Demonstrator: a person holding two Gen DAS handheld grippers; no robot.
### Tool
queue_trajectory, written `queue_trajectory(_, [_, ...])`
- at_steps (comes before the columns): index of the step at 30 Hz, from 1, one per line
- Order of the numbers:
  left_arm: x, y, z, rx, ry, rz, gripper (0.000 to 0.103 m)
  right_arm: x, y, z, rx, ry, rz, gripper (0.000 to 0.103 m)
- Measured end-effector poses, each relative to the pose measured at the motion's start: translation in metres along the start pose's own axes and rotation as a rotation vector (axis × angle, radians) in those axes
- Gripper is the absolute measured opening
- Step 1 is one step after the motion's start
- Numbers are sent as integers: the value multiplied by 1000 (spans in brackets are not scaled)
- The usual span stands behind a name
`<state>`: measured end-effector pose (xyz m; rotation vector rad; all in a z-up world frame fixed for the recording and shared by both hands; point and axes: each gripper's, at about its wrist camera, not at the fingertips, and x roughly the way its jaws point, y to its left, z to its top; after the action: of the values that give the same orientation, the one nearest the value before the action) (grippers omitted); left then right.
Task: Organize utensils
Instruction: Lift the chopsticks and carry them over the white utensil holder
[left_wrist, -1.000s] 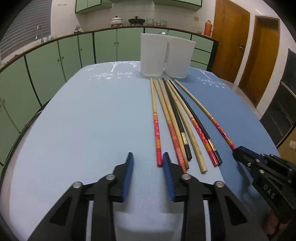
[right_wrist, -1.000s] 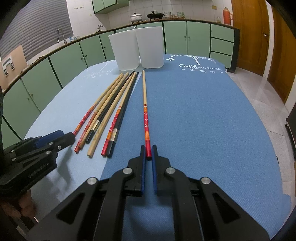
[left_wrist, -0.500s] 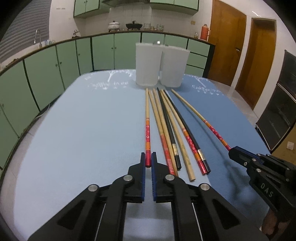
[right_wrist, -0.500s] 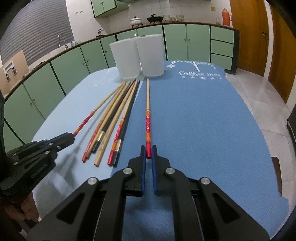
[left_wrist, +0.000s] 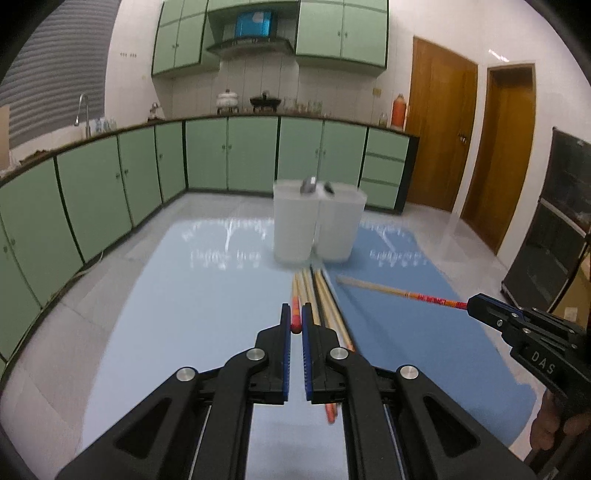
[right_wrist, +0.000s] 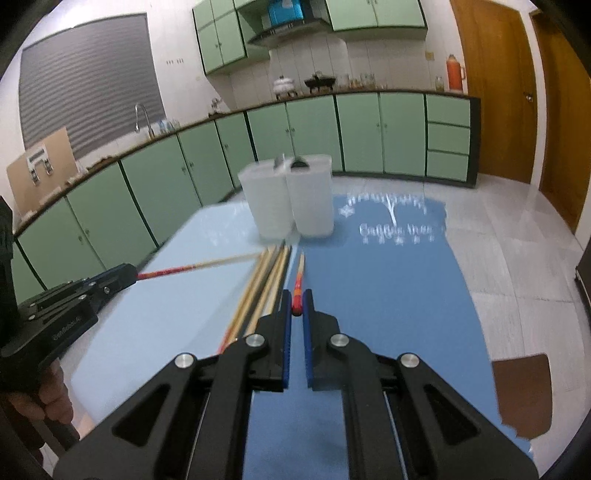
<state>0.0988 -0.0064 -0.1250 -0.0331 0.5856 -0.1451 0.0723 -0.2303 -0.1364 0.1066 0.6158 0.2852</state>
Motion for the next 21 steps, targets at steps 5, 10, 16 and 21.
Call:
queue_trajectory(5, [-12, -2, 31, 7, -72, -16, 6, -13, 0, 35, -3, -61, 19, 5])
queue_trajectory(10, [-17, -2, 54, 4, -127, -38, 6, -18, 1, 73, -6, -111, 34, 5])
queue_trajectory(16, [-17, -1, 74, -7, -162, -62, 6, -16, 2, 105, -23, -124, 55, 5])
queue_trajectory(21, [-18, 2, 88, -9, -179, -78, 5, -11, -1, 124, -25, -123, 85, 5])
